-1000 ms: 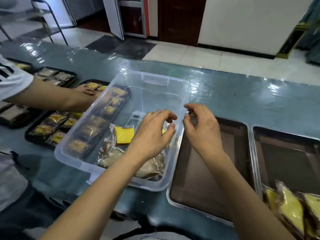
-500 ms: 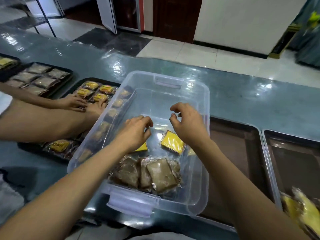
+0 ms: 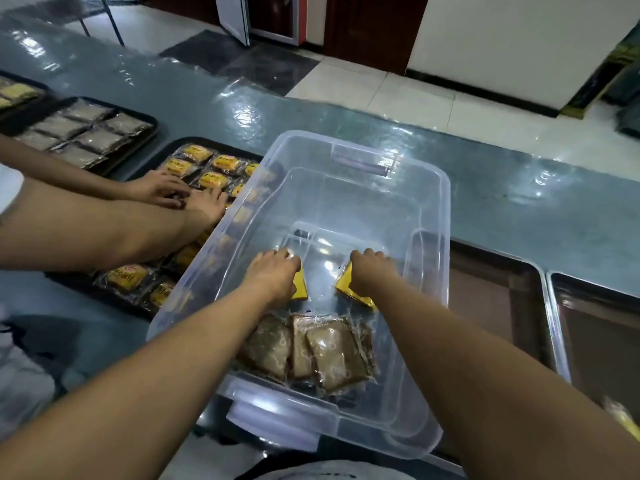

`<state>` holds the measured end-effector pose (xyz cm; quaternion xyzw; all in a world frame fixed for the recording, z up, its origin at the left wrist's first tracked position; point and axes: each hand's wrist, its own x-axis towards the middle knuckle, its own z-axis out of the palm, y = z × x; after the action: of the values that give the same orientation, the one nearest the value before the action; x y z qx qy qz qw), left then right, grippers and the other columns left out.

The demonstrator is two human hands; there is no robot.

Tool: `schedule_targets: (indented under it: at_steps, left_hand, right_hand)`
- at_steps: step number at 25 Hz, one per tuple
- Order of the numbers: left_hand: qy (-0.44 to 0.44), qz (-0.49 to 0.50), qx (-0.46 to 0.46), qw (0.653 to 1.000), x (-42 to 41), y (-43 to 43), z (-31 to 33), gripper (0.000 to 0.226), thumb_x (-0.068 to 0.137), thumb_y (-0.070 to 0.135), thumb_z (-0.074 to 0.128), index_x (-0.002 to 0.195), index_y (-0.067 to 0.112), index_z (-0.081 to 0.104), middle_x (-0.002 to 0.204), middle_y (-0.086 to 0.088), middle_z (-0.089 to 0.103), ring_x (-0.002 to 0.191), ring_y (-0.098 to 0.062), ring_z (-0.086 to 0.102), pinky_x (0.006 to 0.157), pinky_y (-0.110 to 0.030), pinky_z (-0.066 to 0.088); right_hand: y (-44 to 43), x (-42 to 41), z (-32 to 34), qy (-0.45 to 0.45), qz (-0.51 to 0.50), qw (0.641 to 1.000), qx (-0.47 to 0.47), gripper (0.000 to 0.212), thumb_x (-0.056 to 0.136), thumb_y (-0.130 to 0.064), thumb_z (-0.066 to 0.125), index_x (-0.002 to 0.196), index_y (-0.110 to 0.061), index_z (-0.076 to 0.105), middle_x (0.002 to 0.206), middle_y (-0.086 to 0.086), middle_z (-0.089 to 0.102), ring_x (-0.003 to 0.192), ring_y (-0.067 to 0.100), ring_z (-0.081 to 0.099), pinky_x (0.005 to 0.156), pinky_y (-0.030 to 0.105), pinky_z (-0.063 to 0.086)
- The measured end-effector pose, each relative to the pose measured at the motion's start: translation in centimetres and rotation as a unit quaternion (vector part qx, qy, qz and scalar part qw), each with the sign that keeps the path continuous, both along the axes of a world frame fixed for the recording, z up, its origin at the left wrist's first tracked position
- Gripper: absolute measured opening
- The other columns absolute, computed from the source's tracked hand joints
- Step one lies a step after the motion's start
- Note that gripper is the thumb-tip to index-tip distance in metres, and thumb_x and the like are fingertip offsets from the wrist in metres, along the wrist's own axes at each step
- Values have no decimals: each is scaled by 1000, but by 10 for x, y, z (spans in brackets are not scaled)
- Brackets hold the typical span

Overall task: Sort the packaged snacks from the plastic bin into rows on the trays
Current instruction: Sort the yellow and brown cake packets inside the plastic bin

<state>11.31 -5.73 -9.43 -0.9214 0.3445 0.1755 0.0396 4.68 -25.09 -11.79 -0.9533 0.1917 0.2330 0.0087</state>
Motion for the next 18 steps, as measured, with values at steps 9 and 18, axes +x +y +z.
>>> schedule_targets:
  at_steps: [9,18]
  left_hand:
    - [-55,-39,113,991,-3,5,-5,42,95,15,55,136,19,53,140,-15,44,133,-34,35,108,-39,27]
    - [-80,-35,101,991,-9,4,6,37,96,18,53,132,26,53,133,-12,46,127,-33,41,103,-40,28]
  right_hand:
    - [5,-8,-3,116,21,983,-143,50,102,-32,40,150,-16,41,150,16,48,142,40,37,118,67,4]
    - [1,-5,-19,81,-14,994,-66,61,92,-17,48,150,-11,29,139,14,58,132,36,51,113,74,1]
